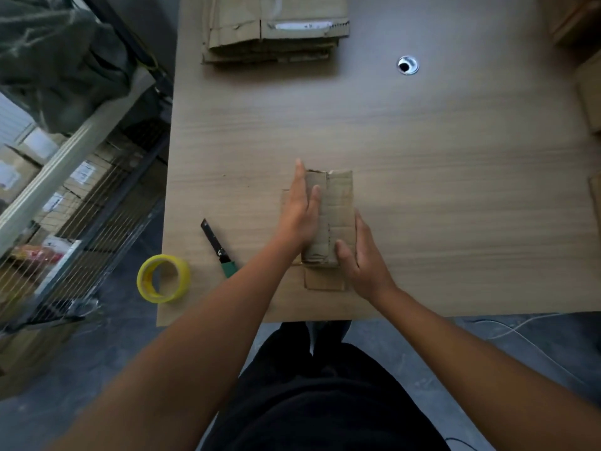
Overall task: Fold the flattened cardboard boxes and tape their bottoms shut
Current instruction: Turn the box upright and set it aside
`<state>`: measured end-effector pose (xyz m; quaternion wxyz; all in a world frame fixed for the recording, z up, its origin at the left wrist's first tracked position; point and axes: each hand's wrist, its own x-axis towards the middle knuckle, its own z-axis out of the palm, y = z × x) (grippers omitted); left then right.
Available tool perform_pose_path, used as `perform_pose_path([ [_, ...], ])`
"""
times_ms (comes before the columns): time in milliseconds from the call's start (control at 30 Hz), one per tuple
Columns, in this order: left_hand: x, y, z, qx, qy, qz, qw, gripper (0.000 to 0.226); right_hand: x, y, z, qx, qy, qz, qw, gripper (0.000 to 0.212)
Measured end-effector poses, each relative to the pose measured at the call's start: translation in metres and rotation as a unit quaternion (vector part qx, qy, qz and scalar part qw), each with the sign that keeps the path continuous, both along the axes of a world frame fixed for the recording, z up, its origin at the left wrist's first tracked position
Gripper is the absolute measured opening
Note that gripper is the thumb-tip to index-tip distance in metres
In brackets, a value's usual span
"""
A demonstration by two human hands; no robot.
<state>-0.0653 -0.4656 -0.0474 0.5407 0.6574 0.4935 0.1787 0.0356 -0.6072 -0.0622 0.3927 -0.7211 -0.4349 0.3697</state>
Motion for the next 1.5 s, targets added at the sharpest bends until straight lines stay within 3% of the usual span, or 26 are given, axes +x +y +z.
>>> perform_pose_path([
  [100, -0.001, 0.001, 0.005, -0.024, -0.026, 0.021, 0.999, 0.059, -0.003, -0.001, 0.007, -0.018, -0.006, -0.013, 1.000, 0.079],
  [167, -0.003, 0.010, 0.004, 0.073, 0.074, -0.003, 0.995, 0.051, -0.004, -0.001, 0.013, -0.027, -0.018, -0.017, 0.999, 0.075],
  [233, -0.004, 0.028, 0.003, 0.218, 0.168, -0.063, 0.959, 0.051, 0.001, 0.003, 0.019, -0.039, -0.048, -0.009, 0.998, 0.069],
  [367, 0.004, 0.067, 0.014, 0.296, 0.139, -0.249, 0.911, 0.054, 0.028, 0.005, 0.009, -0.075, -0.145, -0.035, 0.986, 0.073],
  [433, 0.007, 0.077, 0.017, 0.300, 0.161, -0.269, 0.901, 0.052, 0.035, 0.008, 0.010, -0.089, -0.160, -0.096, 0.978, 0.074],
  [567, 0.012, 0.075, 0.021, 0.251, 0.226, -0.227, 0.913, 0.049, 0.023, 0.014, 0.026, -0.115, -0.080, -0.247, 0.959, 0.069],
  [667, 0.012, 0.064, 0.015, 0.176, 0.209, -0.203, 0.940, 0.064, 0.005, 0.019, 0.030, -0.134, 0.004, -0.302, 0.944, 0.076],
  [833, 0.012, 0.059, -0.006, 0.069, 0.124, -0.186, 0.972, 0.069, -0.002, 0.029, 0.021, -0.130, 0.009, -0.330, 0.935, 0.073],
  [1100, 0.016, 0.054, 0.015, -0.097, 0.032, -0.130, 0.986, 0.028, 0.011, 0.040, 0.027, -0.143, 0.098, -0.376, 0.910, 0.069],
  [1267, 0.010, 0.045, 0.031, -0.115, 0.015, -0.125, 0.985, 0.046, 0.033, 0.030, 0.052, -0.130, 0.139, -0.350, 0.917, 0.062],
  [1500, 0.003, -0.004, 0.077, -0.142, -0.066, -0.094, 0.983, 0.057, 0.052, -0.017, 0.091, -0.024, 0.148, -0.362, 0.920, 0.029],
])
